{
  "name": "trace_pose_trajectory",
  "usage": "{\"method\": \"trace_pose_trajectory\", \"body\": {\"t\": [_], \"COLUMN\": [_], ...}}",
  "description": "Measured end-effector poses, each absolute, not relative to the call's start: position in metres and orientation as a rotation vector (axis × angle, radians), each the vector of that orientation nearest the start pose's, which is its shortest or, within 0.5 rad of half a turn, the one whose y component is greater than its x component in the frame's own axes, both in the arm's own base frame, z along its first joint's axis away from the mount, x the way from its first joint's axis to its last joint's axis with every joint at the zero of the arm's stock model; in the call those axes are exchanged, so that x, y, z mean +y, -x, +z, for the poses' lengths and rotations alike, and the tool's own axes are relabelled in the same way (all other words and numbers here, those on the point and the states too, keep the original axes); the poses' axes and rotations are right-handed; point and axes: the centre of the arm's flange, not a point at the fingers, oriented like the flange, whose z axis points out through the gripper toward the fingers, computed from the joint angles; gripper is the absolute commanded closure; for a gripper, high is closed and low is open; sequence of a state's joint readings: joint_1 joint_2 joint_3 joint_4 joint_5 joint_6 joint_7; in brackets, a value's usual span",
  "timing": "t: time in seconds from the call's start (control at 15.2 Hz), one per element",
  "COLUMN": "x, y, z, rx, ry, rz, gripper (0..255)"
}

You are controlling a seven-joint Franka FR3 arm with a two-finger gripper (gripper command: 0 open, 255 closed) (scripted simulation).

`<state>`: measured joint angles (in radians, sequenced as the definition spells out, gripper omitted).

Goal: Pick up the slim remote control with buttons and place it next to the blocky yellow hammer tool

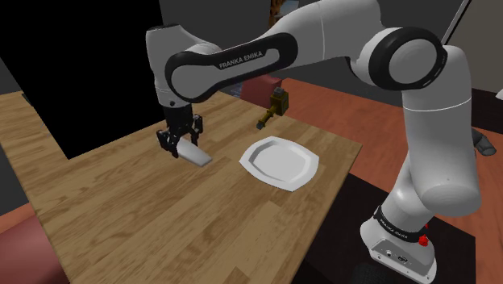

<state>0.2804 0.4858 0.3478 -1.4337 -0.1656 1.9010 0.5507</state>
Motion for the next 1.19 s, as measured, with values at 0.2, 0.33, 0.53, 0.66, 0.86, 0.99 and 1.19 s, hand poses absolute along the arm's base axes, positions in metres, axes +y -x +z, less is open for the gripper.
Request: {"method": "trace_pose_trajectory", "body": {"t": [0.2, 0.33, 0.53, 0.66, 0.86, 0.99, 1.19], "x": [0.364, 0.363, 0.364, 0.363, 0.364, 0.364, 0.364], "y": [-0.591, -0.591, -0.591, -0.59, -0.591, -0.592, -0.592], "z": [0.443, 0.454, 0.469, 0.481, 0.496, 0.507, 0.522], "rx": [-0.145, -0.145, -0.145, -0.145, -0.145, -0.145, -0.145], "ry": [3.13, 3.13, 3.13, 3.13, 3.13, 3.13, 3.13], "rz": [-0.012, -0.012, -0.012, -0.012, -0.012, -0.012, -0.012], "gripper": [255, 255, 255, 255, 255, 255, 255]}}
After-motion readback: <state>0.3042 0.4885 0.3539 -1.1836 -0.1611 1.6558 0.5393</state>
